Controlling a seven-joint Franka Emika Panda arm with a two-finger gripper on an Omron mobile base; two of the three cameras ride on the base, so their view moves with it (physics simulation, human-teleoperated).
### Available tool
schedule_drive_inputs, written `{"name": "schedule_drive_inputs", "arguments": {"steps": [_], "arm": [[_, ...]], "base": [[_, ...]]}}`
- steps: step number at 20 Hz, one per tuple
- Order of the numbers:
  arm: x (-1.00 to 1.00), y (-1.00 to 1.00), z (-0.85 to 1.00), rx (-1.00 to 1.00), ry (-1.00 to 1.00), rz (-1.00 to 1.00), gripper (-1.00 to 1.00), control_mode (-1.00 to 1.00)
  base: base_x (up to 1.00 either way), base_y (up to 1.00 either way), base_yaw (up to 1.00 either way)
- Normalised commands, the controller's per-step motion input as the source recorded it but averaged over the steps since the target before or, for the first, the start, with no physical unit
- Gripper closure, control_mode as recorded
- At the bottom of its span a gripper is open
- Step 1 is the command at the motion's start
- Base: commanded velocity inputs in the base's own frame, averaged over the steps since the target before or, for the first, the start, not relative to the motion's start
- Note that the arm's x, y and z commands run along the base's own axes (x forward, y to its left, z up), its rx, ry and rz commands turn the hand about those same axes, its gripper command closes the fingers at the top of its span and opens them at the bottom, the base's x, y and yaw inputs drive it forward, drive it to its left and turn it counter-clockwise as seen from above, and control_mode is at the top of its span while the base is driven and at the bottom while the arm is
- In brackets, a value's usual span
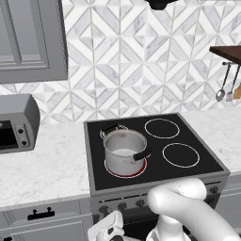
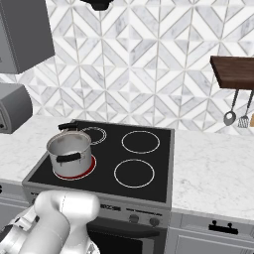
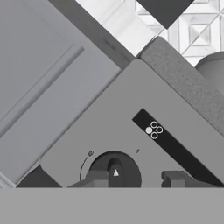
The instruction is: Turn off the front left burner of the stove.
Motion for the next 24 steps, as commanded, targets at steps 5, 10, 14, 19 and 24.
{"name": "schedule_drive_inputs", "arguments": {"steps": [5, 10, 14, 19, 24], "arm": [[0.26, -0.29, 0.00, 0.00, 0.04, 0.00, 1.00, -1.00], [0.20, -0.19, 0.00, 0.00, 0.03, 0.00, 1.00, -1.00], [0.01, -0.07, 0.00, 0.00, 0.00, 0.00, 1.00, -1.00], [0.03, -0.25, 0.00, 0.00, 0.00, 0.00, 1.00, -1.00], [0.07, -0.22, 0.00, 0.00, 0.00, 0.00, 1.00, -1.00]], "base": [[0.00, 0.00, 0.00], [0.00, 0.00, 0.00], [0.00, 0.00, 0.00], [0.00, 0.00, 0.00], [0.00, 0.00, 0.00]]}}
